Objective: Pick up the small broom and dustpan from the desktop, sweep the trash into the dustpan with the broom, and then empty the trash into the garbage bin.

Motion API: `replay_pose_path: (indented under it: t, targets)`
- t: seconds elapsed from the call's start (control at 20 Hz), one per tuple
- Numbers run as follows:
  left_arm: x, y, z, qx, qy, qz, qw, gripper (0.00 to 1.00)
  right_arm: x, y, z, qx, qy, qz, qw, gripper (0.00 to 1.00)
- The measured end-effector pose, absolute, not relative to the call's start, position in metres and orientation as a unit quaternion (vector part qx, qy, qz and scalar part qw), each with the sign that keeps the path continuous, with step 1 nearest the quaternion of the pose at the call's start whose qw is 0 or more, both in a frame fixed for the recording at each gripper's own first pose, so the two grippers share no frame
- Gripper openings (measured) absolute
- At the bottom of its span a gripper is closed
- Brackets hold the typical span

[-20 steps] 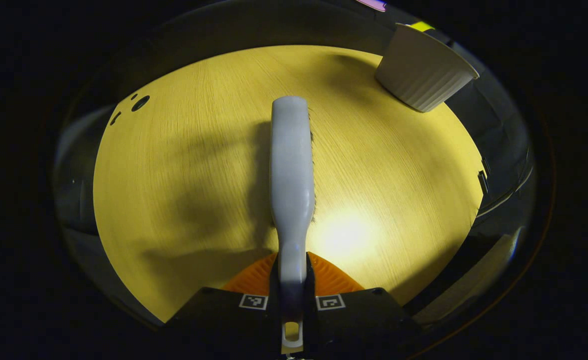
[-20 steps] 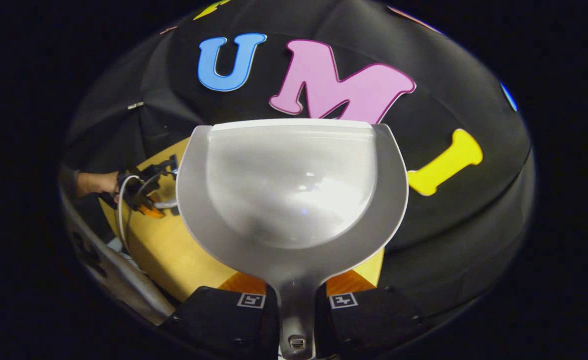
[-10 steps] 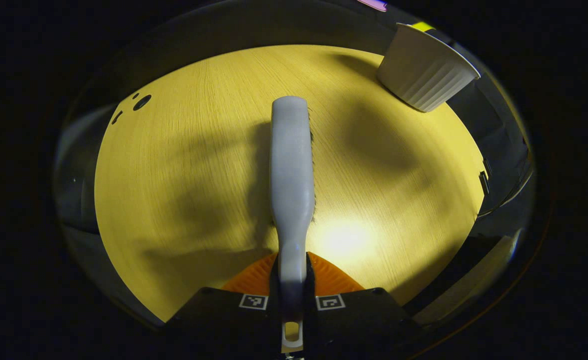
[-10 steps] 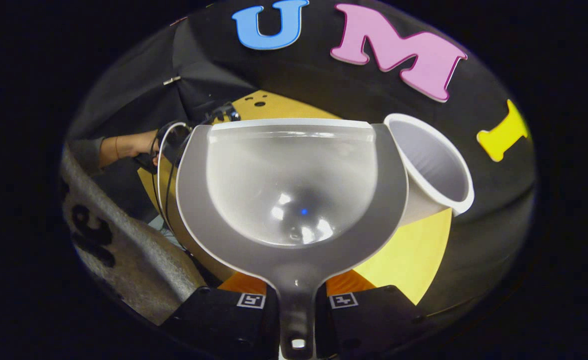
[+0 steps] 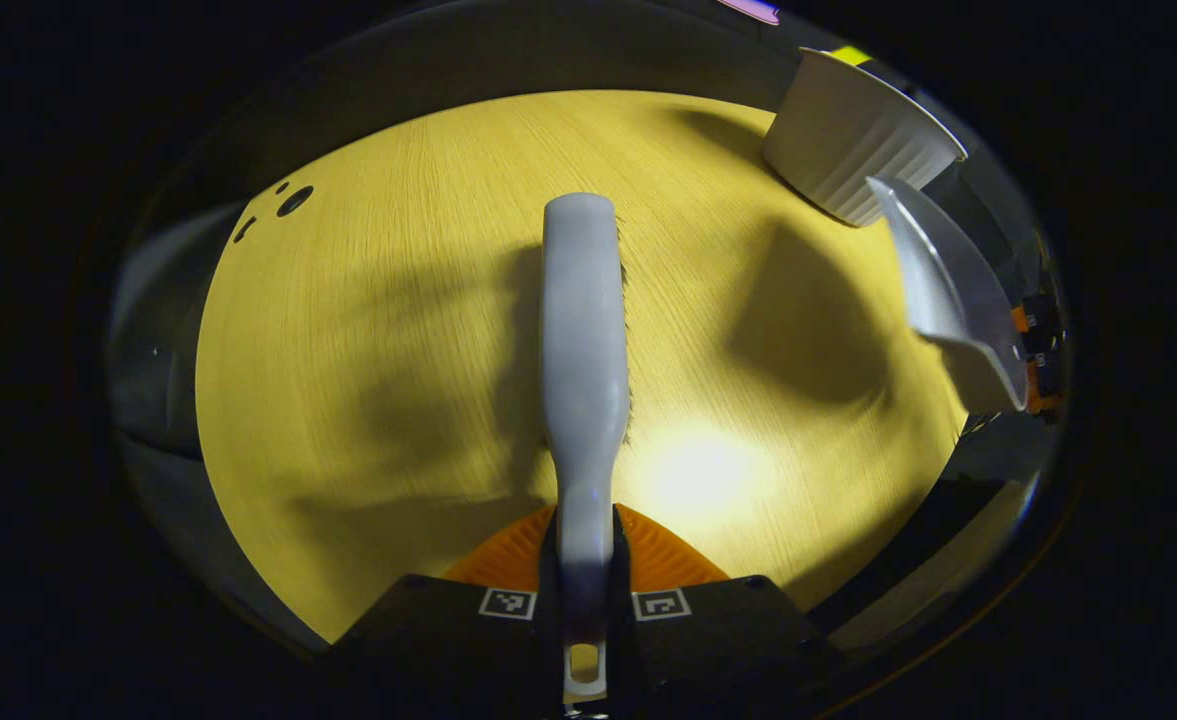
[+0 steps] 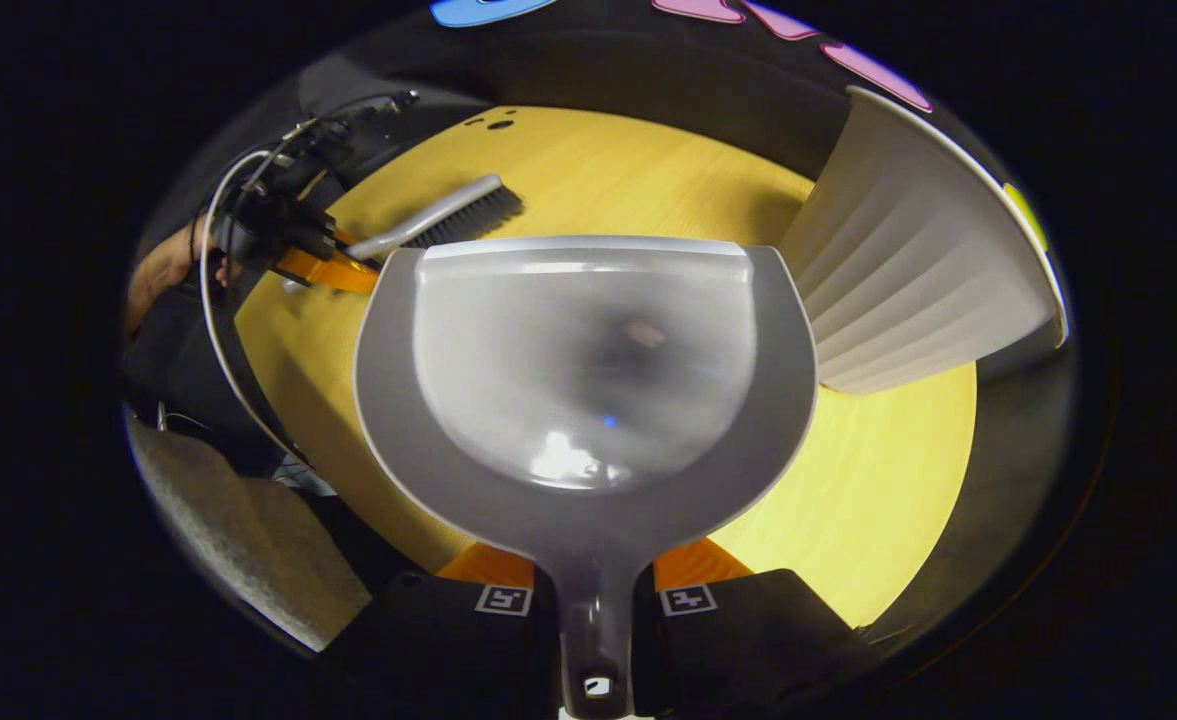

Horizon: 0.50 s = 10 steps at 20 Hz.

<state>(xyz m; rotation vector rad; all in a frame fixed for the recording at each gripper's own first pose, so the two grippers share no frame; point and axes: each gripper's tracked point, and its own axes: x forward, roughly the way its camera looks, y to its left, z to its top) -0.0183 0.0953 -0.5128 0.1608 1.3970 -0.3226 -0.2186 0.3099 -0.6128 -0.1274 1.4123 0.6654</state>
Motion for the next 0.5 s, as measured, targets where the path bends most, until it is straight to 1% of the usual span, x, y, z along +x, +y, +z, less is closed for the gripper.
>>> replay_pose_path:
  t: [0.05, 0.1, 0.15, 0.3, 0.5]
  targets:
    - [-0.018, 0.096, -0.513, 0.077, 0.639, -0.146, 0.751, 0.21, -0.222, 0.313, -0.624, -0.063, 0.643, 0.298, 0.703, 0.31]
    - [-0.018, 0.096, -0.513, 0.08, 0.64, -0.145, 0.751, 0.21, -0.224, 0.315, -0.632, -0.067, 0.646, 0.296, 0.7, 0.37]
    - [-0.017, 0.097, -0.513, 0.083, 0.64, -0.143, 0.75, 0.2, -0.226, 0.315, -0.638, -0.072, 0.651, 0.294, 0.696, 0.31]
    - [-0.018, 0.097, -0.513, 0.089, 0.641, -0.14, 0.75, 0.21, -0.228, 0.314, -0.648, -0.082, 0.658, 0.293, 0.689, 0.31]
    - [-0.017, 0.097, -0.513, 0.09, 0.641, -0.143, 0.749, 0.22, -0.226, 0.316, -0.655, -0.083, 0.66, 0.288, 0.689, 0.33]
